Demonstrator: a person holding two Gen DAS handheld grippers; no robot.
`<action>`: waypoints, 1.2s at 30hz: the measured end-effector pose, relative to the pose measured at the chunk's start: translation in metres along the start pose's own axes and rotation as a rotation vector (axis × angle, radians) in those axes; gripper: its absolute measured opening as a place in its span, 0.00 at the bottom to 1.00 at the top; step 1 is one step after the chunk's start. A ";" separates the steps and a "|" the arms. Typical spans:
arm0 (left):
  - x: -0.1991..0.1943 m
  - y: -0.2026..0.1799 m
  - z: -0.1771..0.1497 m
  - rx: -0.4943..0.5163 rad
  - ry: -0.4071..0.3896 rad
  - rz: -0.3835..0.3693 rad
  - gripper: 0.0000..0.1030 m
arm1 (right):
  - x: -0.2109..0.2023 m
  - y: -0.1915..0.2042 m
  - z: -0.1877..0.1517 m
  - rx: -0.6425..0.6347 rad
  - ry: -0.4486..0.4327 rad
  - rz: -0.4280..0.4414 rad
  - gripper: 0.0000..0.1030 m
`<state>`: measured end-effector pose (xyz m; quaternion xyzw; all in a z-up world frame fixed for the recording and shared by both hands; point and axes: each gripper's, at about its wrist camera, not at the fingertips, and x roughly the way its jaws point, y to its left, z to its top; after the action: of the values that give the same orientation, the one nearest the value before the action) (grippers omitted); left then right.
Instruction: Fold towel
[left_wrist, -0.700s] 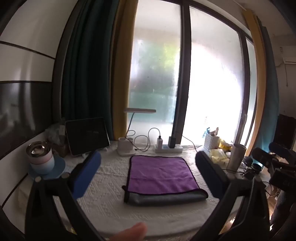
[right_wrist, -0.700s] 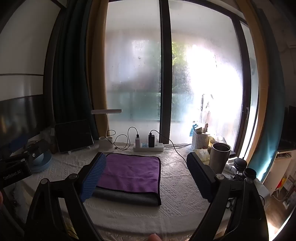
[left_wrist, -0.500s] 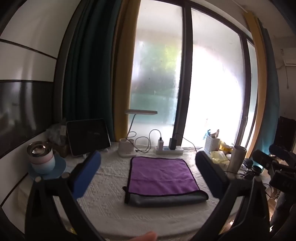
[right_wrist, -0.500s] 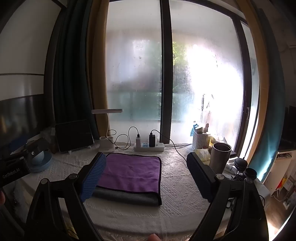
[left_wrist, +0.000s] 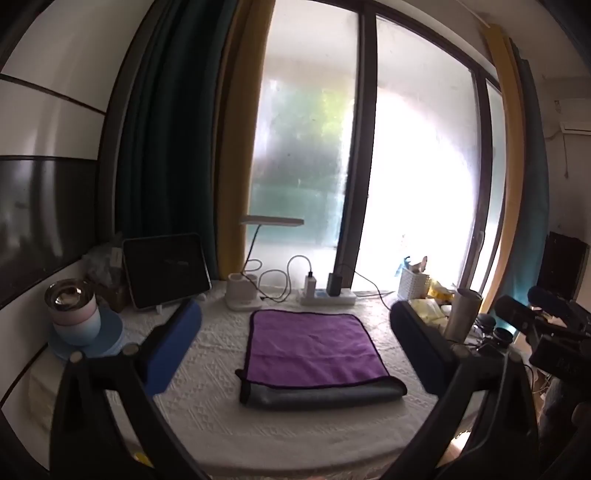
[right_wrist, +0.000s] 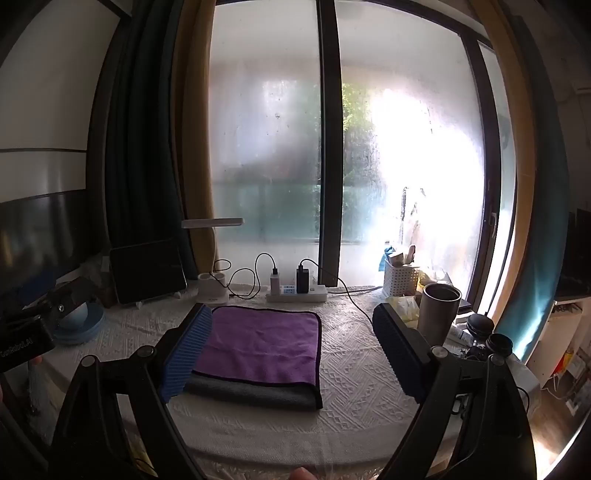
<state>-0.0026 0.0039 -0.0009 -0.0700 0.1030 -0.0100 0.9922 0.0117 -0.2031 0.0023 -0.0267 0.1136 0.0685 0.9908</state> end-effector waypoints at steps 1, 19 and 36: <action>0.000 -0.001 0.000 0.001 -0.001 0.000 1.00 | 0.000 0.000 0.000 0.000 -0.001 0.000 0.88; -0.002 -0.001 0.003 0.007 -0.014 0.016 1.00 | 0.001 -0.002 -0.001 0.002 0.002 0.001 0.88; -0.003 -0.001 0.004 0.007 -0.018 0.012 1.00 | 0.002 -0.002 -0.001 0.003 0.003 0.001 0.88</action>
<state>-0.0046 0.0034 0.0039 -0.0657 0.0944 -0.0039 0.9934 0.0135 -0.2049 0.0013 -0.0252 0.1155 0.0686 0.9906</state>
